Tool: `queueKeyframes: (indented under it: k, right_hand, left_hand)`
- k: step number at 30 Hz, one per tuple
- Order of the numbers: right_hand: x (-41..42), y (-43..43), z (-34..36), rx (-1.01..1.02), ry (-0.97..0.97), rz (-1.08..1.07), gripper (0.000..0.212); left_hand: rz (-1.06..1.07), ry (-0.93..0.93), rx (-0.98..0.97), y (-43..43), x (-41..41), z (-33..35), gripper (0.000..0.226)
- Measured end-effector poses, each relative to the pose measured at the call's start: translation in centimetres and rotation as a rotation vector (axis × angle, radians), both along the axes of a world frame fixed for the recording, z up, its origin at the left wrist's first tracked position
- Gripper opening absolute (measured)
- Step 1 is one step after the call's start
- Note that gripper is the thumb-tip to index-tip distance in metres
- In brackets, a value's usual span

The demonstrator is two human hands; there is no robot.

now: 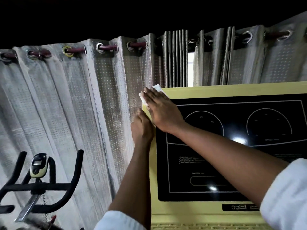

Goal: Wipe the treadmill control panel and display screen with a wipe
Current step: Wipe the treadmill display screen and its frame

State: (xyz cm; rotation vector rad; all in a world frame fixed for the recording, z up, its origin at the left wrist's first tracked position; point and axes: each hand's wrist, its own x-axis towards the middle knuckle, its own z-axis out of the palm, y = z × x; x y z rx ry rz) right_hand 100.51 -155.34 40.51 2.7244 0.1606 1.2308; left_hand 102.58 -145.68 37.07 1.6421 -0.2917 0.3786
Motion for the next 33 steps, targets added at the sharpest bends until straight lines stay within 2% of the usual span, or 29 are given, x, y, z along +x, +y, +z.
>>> queueKeyframes:
  k: [4,9,13,16,20,23,28,31,33]
  right_hand:
    - [1.0,-0.3,1.6,0.223,-0.13,-0.127,0.056]
    - [-0.5,-1.7,-0.4,0.075,-0.108,-0.04,0.054]
    - [-1.6,-4.3,0.3,0.32,-0.241,-0.209,0.056]
    - [-2.7,-5.8,-0.4,0.19,-0.179,-0.153,0.055]
    - [-4.0,-7.9,0.4,0.312,-0.25,-0.258,0.052]
    - [-4.9,-8.9,0.2,0.221,-0.203,-0.212,0.053]
    - [-7.1,-12.7,1.0,0.266,-0.239,-0.278,0.049]
    - [-8.1,-14.7,0.6,0.181,-0.179,-0.247,0.049]
    - [-8.7,-16.2,0.9,0.253,-0.209,-0.289,0.052]
  left_hand:
    - [0.084,-0.051,0.055,-0.2,-0.7,-0.5,0.071]
    - [0.098,-0.06,0.099,-0.2,-0.2,-0.7,0.068]
    - [0.129,-0.038,0.126,-0.2,-0.2,-0.6,0.069]
    - [0.145,-0.056,0.139,-0.2,-0.3,-0.8,0.07]
    - [0.161,-0.08,0.162,-0.3,-0.1,-1.1,0.072]
    - [0.237,-0.098,0.231,-0.4,-0.1,-1.1,0.068]
    - [0.431,-0.226,0.262,-1.5,-0.4,0.2,0.04]
    - [0.43,-0.416,0.327,-3.9,-0.8,2.8,0.049]
    - [0.286,-0.531,0.489,-6.4,-1.2,4.9,0.055]
